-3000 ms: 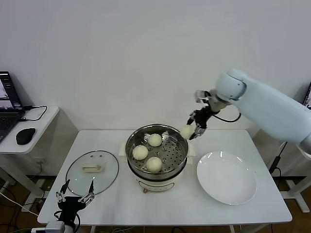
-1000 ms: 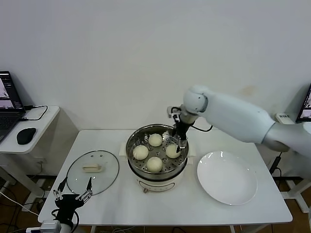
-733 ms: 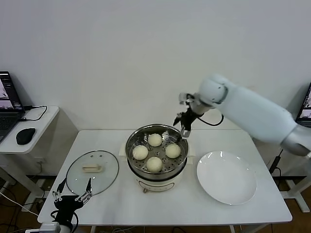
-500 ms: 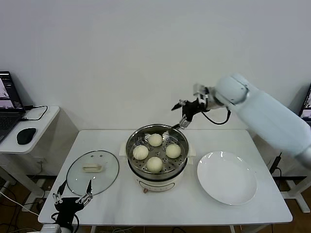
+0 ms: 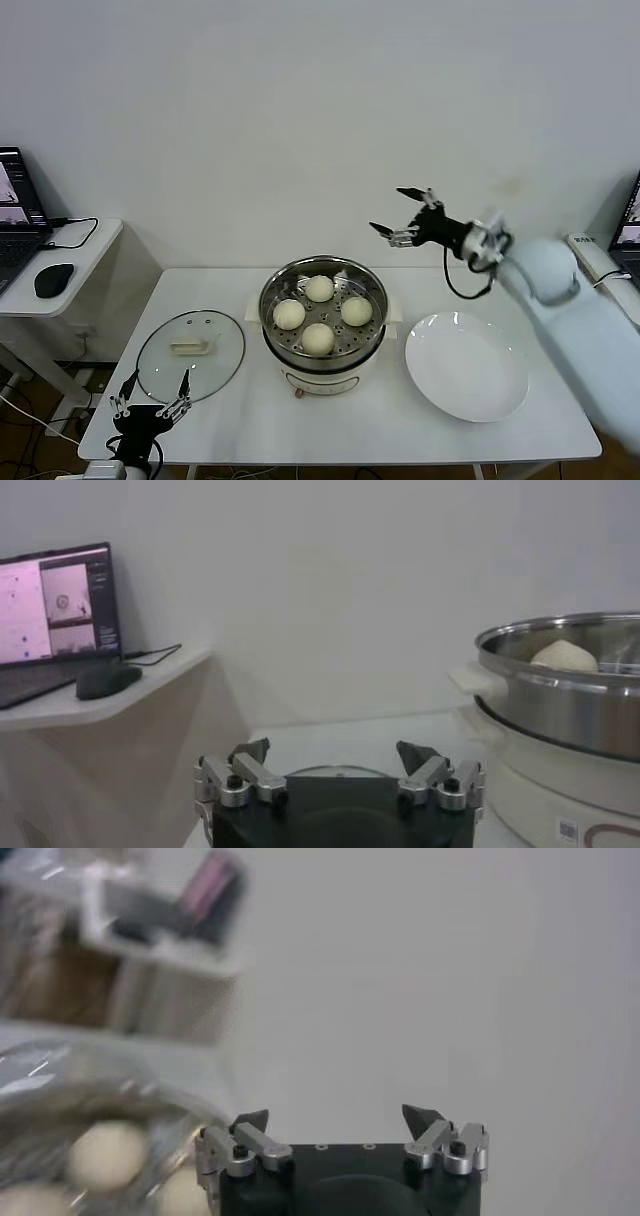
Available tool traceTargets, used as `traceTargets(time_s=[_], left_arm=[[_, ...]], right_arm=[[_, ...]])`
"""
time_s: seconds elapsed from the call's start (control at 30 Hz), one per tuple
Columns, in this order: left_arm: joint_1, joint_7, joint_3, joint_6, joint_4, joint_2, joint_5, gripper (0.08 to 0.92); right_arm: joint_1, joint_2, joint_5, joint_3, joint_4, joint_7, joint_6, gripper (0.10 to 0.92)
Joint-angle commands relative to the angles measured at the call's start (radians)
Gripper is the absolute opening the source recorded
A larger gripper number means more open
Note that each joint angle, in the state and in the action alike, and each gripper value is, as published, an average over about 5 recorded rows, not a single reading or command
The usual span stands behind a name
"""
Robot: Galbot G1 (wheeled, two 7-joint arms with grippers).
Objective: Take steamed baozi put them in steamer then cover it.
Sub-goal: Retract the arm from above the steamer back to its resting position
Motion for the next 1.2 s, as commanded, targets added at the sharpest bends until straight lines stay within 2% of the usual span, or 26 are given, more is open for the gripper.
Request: traceTargets(time_s=[0.03, 0.13, 0.33, 0.43, 0.53, 0.77, 0.9, 1.2], left_arm=[[-0.058, 0.013, -0.003, -0.013, 0.049, 0.052, 0.043, 0.823], [-0.112, 0.014, 0.002, -0.041, 0.109, 0.059, 0.225, 0.823], [-0.224, -0.036, 0.035, -0.145, 0.230, 0.068, 0.900, 0.823], [-0.256, -0.026, 0.052, -0.194, 0.265, 0.095, 1.179, 0.823], [-0.287, -0.015, 0.063, -0.228, 0.310, 0.119, 1.350, 0.823], [-0.352, -0.119, 0.092, -0.196, 0.447, 0.190, 1.484, 0.823], [-0.389, -0.121, 0.101, -0.155, 0.519, 0.212, 1.492, 0.823], [-0.437, -0.092, 0.121, -0.147, 0.612, 0.221, 1.504, 0.823]], right_arm=[[-0.749, 0.130, 0.149, 0.521, 0.185, 0.326, 0.227, 0.823], [-0.851, 0.179, 0.198, 0.567, 0.219, 0.335, 0.227, 0.823], [-0.893, 0.276, 0.177, 0.565, 0.241, 0.340, 0.235, 0.823], [-0.901, 0.295, 0.166, 0.567, 0.240, 0.341, 0.251, 0.823], [-0.912, 0.304, 0.149, 0.571, 0.237, 0.341, 0.266, 0.823], [-0.917, 0.318, 0.115, 0.575, 0.243, 0.341, 0.273, 0.823], [-0.931, 0.325, 0.099, 0.570, 0.256, 0.337, 0.274, 0.823], [-0.929, 0.357, 0.068, 0.571, 0.272, 0.340, 0.272, 0.823]])
